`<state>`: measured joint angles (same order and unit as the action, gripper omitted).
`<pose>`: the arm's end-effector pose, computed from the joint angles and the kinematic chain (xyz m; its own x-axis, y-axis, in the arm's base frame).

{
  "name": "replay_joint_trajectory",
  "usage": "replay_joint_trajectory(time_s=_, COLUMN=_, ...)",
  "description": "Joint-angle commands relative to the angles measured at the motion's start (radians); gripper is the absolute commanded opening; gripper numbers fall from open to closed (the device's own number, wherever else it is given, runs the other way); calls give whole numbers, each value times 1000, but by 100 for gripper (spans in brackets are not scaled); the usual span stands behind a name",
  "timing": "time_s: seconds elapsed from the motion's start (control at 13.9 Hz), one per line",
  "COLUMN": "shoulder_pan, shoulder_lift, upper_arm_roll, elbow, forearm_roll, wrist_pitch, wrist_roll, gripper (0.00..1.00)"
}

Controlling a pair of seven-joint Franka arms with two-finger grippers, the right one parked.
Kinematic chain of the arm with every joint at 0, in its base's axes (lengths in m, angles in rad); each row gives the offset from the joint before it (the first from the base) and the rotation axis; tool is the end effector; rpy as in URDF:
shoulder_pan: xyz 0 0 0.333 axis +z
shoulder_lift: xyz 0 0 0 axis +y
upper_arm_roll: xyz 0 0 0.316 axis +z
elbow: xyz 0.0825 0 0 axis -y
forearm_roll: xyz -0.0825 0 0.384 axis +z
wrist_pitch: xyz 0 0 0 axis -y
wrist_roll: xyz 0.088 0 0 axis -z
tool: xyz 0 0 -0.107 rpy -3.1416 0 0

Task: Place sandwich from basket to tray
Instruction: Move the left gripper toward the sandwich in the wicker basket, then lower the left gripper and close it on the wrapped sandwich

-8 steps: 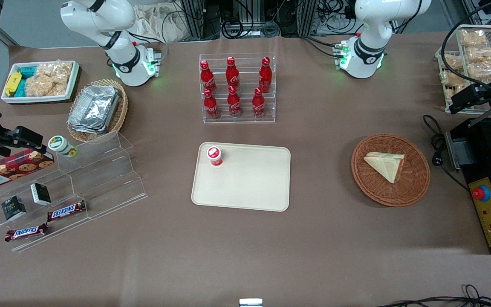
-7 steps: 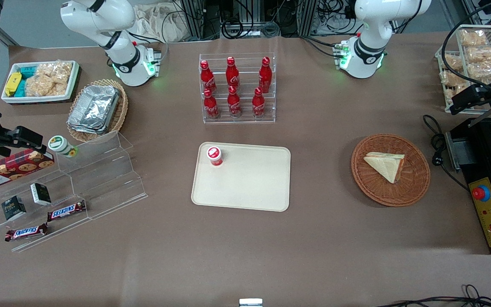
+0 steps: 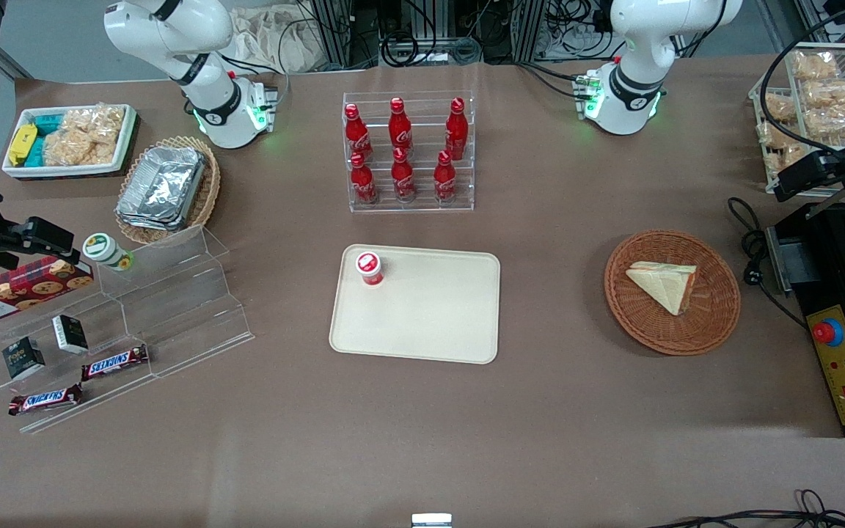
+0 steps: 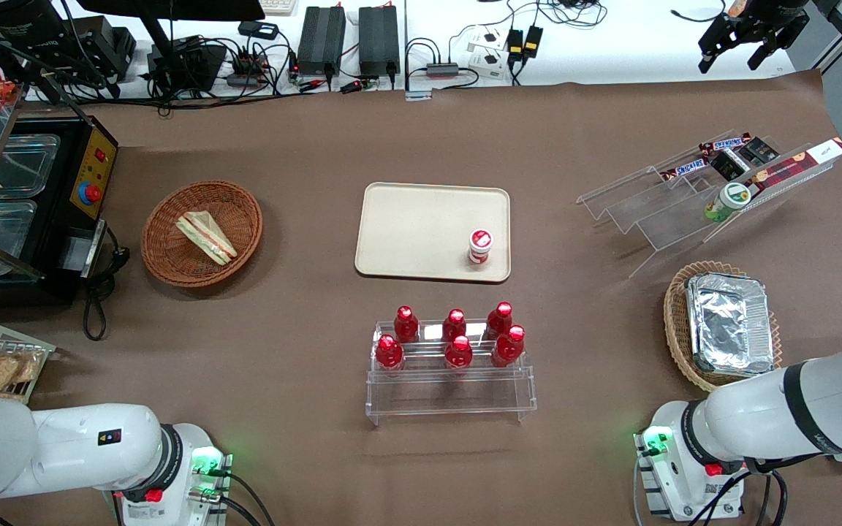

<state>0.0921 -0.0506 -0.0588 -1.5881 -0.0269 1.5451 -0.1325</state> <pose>0.5361 0.0140 0.6417 0.9864 0.1644 0.0043 0.1642 -0.9861 0.0247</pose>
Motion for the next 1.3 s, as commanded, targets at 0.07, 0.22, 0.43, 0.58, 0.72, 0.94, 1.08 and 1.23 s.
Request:
replay_joint_trajectory(time_s=0.07, shoulder_pan=26, shoulder_lift=54, upper_arm_roll=0, elbow=-18, forearm_roll=-5, wrist_pitch=24, wrist_roll=-16, gripper=100)
replay_joint_trajectory(time_s=0.22, shoulder_pan=51, shoulder_lift=67, upper_arm_roll=0, elbow=-68, forearm_roll=-10, wrist_pitch=71, wrist_roll=-54, gripper=100)
replay_joint_trajectory(time_s=0.43, shoulder_pan=63, shoulder_lift=69, upper_arm_roll=4, elbow=-194, forearm_roll=-53, wrist_pitch=188, wrist_roll=-111, gripper=100)
replay_joint_trajectory(time_s=0.58, shoulder_pan=70, shoulder_lift=74, upper_arm_roll=4, elbow=-295, forearm_roll=-76, wrist_pitch=292, wrist_roll=-133, gripper=100)
replay_joint_trajectory(time_s=0.72, shoulder_pan=71, shoulder_lift=102, upper_arm_roll=4, elbow=-396, forearm_roll=-88, wrist_pitch=413, wrist_roll=-140, gripper=100)
replay_joint_trajectory(time_s=0.94, shoulder_pan=72, shoulder_lift=179, upper_arm_roll=5, elbow=-481, forearm_roll=-97, wrist_pitch=556, wrist_roll=-142, gripper=100)
replay_joint_trajectory(time_s=1.08, shoulder_pan=72, shoulder_lift=228, upper_arm_roll=5, elbow=-522, forearm_roll=-104, wrist_pitch=643, wrist_roll=-142, gripper=100)
replay_joint_trajectory(time_s=1.23, shoulder_pan=72, shoulder_lift=268, upper_arm_roll=5, elbow=-553, forearm_roll=-105, wrist_pitch=706, wrist_roll=-142, gripper=100)
